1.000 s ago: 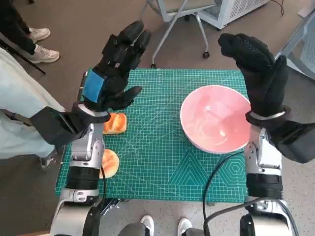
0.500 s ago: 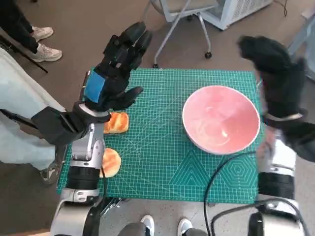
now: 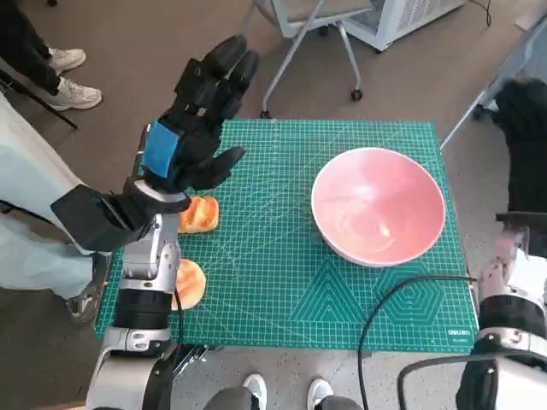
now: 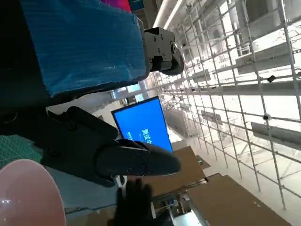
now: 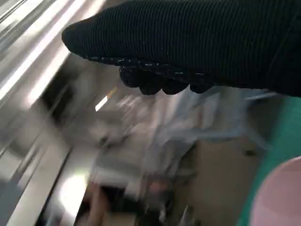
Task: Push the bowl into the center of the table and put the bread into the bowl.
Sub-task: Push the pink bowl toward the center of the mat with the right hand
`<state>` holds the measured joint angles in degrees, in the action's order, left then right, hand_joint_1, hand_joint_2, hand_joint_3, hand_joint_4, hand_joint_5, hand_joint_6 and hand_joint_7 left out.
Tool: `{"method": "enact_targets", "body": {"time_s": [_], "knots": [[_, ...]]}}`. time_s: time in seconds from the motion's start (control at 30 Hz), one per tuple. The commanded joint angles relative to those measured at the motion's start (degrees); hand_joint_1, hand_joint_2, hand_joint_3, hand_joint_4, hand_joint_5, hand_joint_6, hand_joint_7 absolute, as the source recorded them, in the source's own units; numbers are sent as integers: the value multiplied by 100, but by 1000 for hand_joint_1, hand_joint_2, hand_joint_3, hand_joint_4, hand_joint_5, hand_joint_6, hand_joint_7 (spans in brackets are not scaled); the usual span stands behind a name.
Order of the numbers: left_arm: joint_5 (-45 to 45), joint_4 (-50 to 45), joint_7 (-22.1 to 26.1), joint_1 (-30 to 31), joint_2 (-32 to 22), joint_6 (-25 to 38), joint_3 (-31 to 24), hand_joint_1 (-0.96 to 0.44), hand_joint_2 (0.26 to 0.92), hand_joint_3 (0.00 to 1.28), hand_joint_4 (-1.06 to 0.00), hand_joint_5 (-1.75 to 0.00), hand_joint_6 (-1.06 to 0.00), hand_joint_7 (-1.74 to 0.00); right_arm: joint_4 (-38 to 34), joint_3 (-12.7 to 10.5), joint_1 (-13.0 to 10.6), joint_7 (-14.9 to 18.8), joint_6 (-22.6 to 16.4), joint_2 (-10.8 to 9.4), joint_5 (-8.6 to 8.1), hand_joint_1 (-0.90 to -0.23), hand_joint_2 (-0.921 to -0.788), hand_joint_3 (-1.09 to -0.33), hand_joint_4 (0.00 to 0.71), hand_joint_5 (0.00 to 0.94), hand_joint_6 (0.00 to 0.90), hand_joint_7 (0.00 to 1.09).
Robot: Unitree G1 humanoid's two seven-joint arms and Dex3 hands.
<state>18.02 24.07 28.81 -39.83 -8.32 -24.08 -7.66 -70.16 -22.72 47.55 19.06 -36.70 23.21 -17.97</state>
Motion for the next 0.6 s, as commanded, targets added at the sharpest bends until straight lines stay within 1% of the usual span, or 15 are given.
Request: {"method": "enact_targets", "body": {"time_s": [0.03,0.13,0.27,0.37,0.53,0.6], "knots": [[-52,-48,-45,95,5,-73,-12,-605,921,308,-142,-3,1,-514,-358,-110,-70,-266,469,-142,29,-607,-921,-763,83,0,126,204],[-45,-76,-54,117,-3,-65,-16,-603,921,308,-142,-3,1,-516,-443,-122,-119,-434,652,-199,103,-590,-921,-797,72,0,130,192],[-30,-140,-61,164,-19,-47,-21,-603,921,307,-143,-4,1,-521,-517,-163,-193,-600,837,-333,114,-592,-921,-823,68,0,138,183],[-4,-190,-57,195,-37,-18,-33,-604,921,308,-144,-4,1,-523,-548,-237,-218,-614,968,-477,50,-600,-921,-818,68,1,145,180],[0,-206,-62,224,-85,-12,-66,-609,921,306,-152,-8,1,-509,-574,-314,-225,-619,1150,-702,31,-614,-921,-802,71,2,151,176],[-19,-249,-82,258,-110,4,-69,-609,921,306,-155,-9,1,-505,-583,-355,-199,-599,1247,-858,-3,-612,-921,-807,73,3,149,173]]}}
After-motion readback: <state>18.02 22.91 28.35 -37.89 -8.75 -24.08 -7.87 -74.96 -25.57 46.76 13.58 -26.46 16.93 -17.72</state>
